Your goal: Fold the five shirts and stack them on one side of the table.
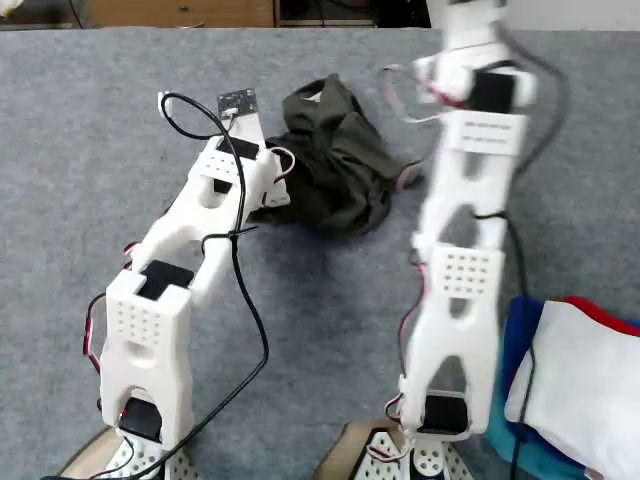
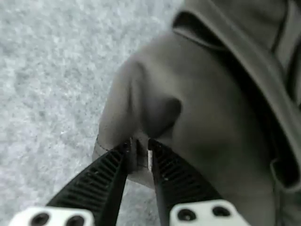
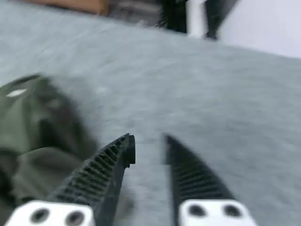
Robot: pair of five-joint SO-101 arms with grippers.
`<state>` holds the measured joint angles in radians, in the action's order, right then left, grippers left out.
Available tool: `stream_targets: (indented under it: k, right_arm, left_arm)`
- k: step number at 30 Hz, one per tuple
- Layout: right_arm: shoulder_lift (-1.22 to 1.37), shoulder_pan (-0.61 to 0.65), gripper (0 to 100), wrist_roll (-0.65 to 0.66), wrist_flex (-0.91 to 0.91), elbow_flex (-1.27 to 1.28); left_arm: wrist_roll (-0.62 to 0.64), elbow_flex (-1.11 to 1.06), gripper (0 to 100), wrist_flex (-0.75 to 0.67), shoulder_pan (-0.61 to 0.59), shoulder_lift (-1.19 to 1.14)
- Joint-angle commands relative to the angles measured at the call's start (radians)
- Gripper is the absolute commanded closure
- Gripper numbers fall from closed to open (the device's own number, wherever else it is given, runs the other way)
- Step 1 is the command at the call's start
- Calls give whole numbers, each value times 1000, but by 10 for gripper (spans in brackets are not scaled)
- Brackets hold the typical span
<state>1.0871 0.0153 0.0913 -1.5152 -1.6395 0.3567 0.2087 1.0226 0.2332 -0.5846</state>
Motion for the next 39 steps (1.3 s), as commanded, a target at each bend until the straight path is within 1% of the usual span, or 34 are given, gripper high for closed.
stream_targets:
  k: [1,4,6,8,12,14,16,19,26,33,36,39]
  right_arm:
    - [73,87,727,6,20,-16]
    - [148,139,745,6,6,-25]
    - [157,162,779,5,6,-21]
    - [168,176,841,-5,18,-15]
    - [197,165,998,-5,43,-16]
    - [206,153,984,-25,55,-16]
    - [209,125,995,-77,81,-8]
    - [213,81,993,-112,112,-5]
    - [254,62,993,-117,163,-19]
    - [252,62,993,-97,167,-18]
    - [252,76,990,-77,169,-18]
    - [246,90,989,-46,178,-31]
  left_arm:
    - [18,77,950,34,-17,-28]
    - [20,112,951,68,-21,-48]
    - [20,118,952,69,-23,-58]
    - [20,117,981,69,-28,-59]
    - [20,123,982,91,-52,-62]
    - [20,123,982,97,-69,-62]
    - [20,120,982,98,-95,-61]
    - [15,129,982,138,-169,-56]
    - [11,367,982,402,-430,-42]
    - [-100,626,982,658,-647,-38]
    - [-103,717,982,736,-684,-38]
    - [-81,730,982,736,-620,-38]
